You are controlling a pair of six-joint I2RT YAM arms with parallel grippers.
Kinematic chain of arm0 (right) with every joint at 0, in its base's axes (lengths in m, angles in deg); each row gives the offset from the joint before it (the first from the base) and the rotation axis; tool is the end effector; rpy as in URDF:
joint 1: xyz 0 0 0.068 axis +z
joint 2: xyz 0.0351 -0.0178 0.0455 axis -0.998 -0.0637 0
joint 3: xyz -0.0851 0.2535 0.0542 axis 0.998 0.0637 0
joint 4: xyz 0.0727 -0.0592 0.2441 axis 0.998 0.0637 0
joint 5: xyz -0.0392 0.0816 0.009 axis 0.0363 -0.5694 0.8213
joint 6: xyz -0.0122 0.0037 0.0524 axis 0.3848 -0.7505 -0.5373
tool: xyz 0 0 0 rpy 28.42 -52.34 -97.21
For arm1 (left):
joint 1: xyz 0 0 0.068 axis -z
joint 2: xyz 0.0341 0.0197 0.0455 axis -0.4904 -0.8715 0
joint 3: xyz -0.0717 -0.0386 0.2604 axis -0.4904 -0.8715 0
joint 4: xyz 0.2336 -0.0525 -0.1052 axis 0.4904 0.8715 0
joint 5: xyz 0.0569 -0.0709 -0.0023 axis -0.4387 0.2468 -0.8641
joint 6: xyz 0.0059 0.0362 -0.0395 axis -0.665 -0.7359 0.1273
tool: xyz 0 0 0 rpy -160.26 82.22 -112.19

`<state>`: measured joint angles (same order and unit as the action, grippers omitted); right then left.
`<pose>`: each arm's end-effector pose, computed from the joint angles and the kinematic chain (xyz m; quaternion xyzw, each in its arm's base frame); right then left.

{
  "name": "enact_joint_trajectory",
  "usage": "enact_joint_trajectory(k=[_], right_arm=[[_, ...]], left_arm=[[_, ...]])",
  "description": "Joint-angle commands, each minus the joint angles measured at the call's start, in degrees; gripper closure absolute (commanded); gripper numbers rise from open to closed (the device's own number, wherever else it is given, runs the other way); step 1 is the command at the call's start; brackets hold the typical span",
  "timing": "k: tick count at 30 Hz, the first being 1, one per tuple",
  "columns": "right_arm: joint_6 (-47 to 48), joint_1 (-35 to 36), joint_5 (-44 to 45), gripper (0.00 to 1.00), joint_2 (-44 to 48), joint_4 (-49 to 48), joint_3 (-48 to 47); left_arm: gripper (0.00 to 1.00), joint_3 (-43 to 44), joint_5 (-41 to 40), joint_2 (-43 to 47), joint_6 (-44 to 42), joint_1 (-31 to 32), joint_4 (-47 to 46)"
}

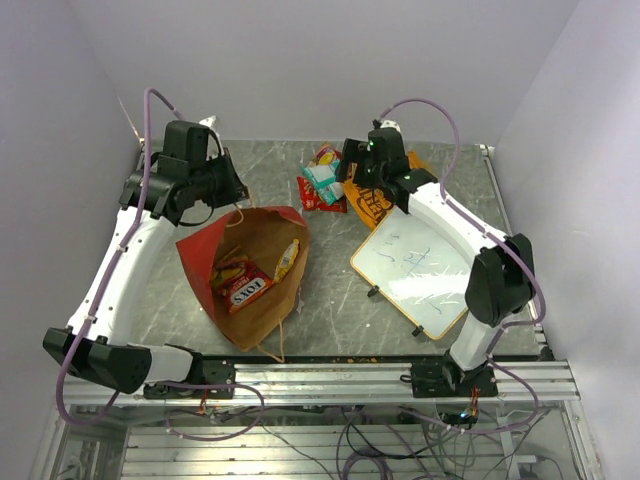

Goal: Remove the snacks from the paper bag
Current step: Take out the snack from the paper bag.

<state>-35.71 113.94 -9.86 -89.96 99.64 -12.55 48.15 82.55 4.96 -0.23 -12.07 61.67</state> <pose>0.3741 0.1887 0.3054 0.0498 0.8703 0.1627 0.4622 0.2481 -0.0819 0.4209 -0.0868 0.8962 -0.2308 0.3688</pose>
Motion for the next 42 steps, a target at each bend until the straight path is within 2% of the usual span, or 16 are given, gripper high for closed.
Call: enact_joint_trajectory(k=[1,4,9,14,20,22,26,28,33,35,38,42], right_arm=[[-2.92,3.42,-9.56,0.03,5.28,3.88,-0.06],[-1.50,6.02,-8.24,0.02,8.59,8.69,-1.43],[3.52,11.13,-7.57,0.03,16.40,10.74,0.69],[4.09,17.38,-4.79,0.04,21.03,16.98,2.64],[7.58,33.39,8.37,0.04,22.79,18.92,5.00],[12.52,38.49,9.65,0.02,21.61,17.99,4.48],[32.03,48.06,10.47,0.00,20.97,6.43,8.75],[39.23,49.48,7.60,0.00,20.19,2.80,10.35],[56.20,49.95,-10.93,0.02,21.47,-8.93,19.50],[60.33,49.96,-13.08,0.04,20.82,-13.30,22.79],[67.38,49.69,-13.58,0.11,15.65,-13.11,22.28],[70.82,45.57,-20.09,0.11,9.17,-16.37,21.20]], left_arm=[[0.93,-1.20,5.94,1.26,2.31,-0.51,-1.48],[0.93,-3.74,8.17,3.05,4.22,-0.60,-1.86],[0.93,-5.72,10.98,3.95,5.98,-0.70,-1.78],[0.93,-6.26,12.76,4.20,6.43,-0.77,-2.98],[0.93,-11.22,13.75,6.16,6.60,-0.83,-5.11],[0.93,-10.40,13.84,5.75,4.69,-0.86,-3.31],[0.93,-11.43,12.10,6.11,3.05,-0.86,-2.39],[0.93,-13.61,12.80,6.59,3.77,-0.86,-4.35],[0.93,-10.00,11.81,5.21,1.98,-0.86,-2.32],[0.93,-8.49,10.84,5.15,1.40,-0.87,-2.14],[0.93,-7.06,9.78,4.80,0.74,-0.87,-1.61],[0.93,-6.06,9.47,4.17,-0.10,-0.86,-0.90]])
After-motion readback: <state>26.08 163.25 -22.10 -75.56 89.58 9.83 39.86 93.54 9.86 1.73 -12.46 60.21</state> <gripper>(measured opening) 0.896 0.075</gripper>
